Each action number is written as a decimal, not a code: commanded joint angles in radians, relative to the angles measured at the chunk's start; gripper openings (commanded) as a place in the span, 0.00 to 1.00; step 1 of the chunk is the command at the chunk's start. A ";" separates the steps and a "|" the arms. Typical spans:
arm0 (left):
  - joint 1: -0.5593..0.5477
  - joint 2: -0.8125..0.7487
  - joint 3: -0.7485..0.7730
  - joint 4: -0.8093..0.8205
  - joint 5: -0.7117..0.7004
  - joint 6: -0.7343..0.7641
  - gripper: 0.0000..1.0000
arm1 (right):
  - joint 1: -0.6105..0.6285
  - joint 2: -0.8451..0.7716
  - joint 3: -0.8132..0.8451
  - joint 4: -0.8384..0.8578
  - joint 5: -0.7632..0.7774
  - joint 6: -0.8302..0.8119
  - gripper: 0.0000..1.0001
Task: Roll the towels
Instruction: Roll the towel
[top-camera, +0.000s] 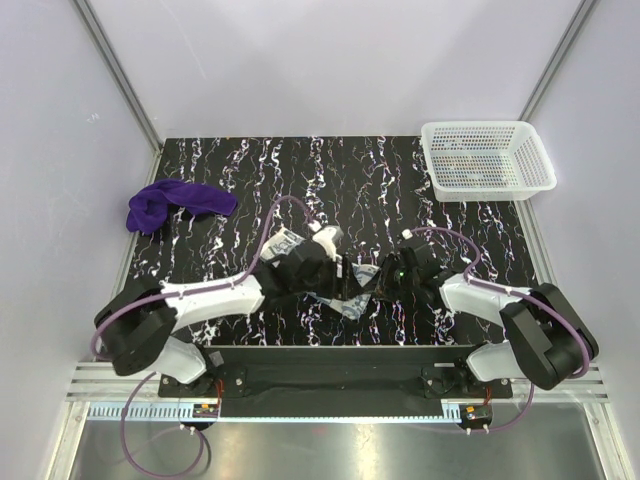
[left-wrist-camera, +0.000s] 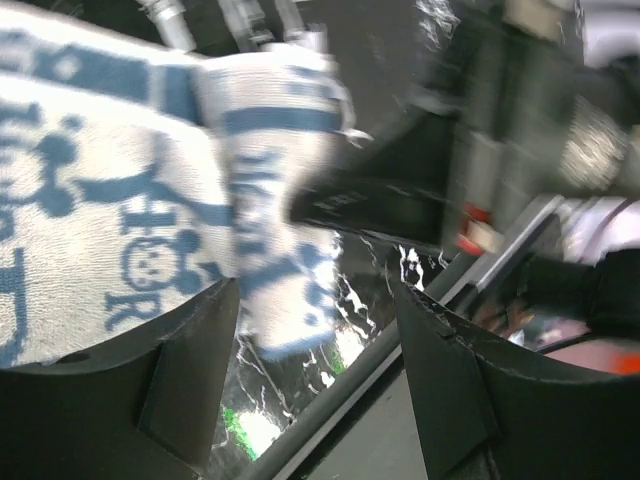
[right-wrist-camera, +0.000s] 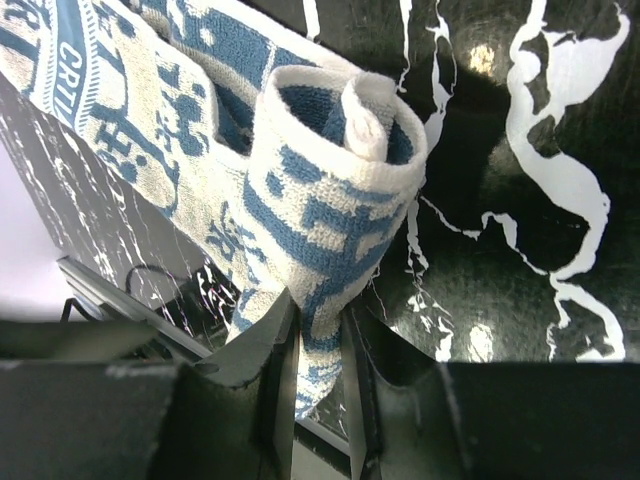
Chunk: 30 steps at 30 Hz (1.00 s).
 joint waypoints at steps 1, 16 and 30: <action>-0.143 -0.060 0.076 -0.176 -0.328 0.224 0.68 | 0.014 -0.034 0.052 -0.093 0.037 -0.034 0.27; -0.424 0.180 0.263 -0.257 -0.629 0.379 0.68 | 0.014 -0.065 0.109 -0.199 0.029 -0.044 0.27; -0.430 0.319 0.319 -0.324 -0.686 0.367 0.59 | 0.017 -0.082 0.116 -0.223 -0.002 -0.038 0.27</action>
